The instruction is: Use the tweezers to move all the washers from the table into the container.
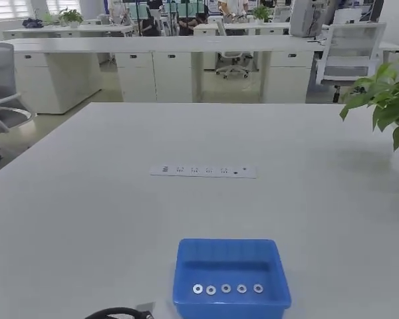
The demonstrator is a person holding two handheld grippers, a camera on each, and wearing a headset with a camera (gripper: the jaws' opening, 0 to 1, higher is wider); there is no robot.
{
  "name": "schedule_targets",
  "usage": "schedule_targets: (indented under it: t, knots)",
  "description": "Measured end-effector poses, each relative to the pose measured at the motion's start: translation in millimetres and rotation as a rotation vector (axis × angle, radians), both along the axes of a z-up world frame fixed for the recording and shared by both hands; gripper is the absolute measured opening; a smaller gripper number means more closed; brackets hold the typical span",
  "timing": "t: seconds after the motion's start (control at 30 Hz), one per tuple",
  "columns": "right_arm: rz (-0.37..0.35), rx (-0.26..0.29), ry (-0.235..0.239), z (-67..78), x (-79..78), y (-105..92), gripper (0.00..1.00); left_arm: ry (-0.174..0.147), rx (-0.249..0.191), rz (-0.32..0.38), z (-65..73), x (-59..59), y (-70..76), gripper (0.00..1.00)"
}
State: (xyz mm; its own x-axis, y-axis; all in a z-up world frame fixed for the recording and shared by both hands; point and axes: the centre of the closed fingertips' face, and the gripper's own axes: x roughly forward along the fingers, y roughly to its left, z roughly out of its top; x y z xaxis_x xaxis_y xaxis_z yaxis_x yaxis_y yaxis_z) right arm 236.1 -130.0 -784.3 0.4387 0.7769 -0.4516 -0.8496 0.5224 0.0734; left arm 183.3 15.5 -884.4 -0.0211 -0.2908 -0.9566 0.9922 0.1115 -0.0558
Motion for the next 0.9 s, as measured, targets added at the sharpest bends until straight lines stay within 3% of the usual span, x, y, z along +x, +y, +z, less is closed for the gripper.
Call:
schedule_targets:
  t: [0.1,0.17,0.23,0.47,0.53,0.63,0.77,0.8,0.9]
  knots:
    - [-0.036,0.049,0.009,4.3,0.8,-3.7,0.4,0.0,-0.02,0.044,1.3,-1.6,0.6,0.03]
    - [-0.056,0.046,0.009,3.6,2.3,-6.9,0.41,-0.011,-0.033,0.08,2.9,-1.3,1.7,0.07]
    - [-0.074,0.042,0.0,5.1,5.1,-9.1,0.42,-0.019,-0.078,0.144,8.0,-1.4,-0.2,0.09]
    - [-0.093,0.056,-0.013,13.2,8.1,-8.5,0.47,-0.092,-0.225,0.357,35.0,9.4,8.9,0.24]
    - [-0.094,0.057,-0.017,16.3,8.0,-7.5,0.48,-0.129,-0.264,0.417,44.8,15.6,13.8,0.29]
    - [-0.108,0.08,-0.024,23.2,9.7,-6.9,0.51,-0.2,-0.367,0.516,66.1,25.4,17.2,0.33]
    - [-0.137,0.113,-0.038,33.0,12.8,-8.4,0.53,-0.267,-0.492,0.617,89.9,34.9,22.7,0.4]
    - [-0.142,0.122,-0.041,35.3,13.1,-8.6,0.53,-0.288,-0.541,0.645,98.3,37.9,24.1,0.41]
    - [-0.168,0.142,-0.052,41.7,15.4,-12.9,0.56,-0.32,-0.643,0.699,114.6,41.9,26.1,0.46]
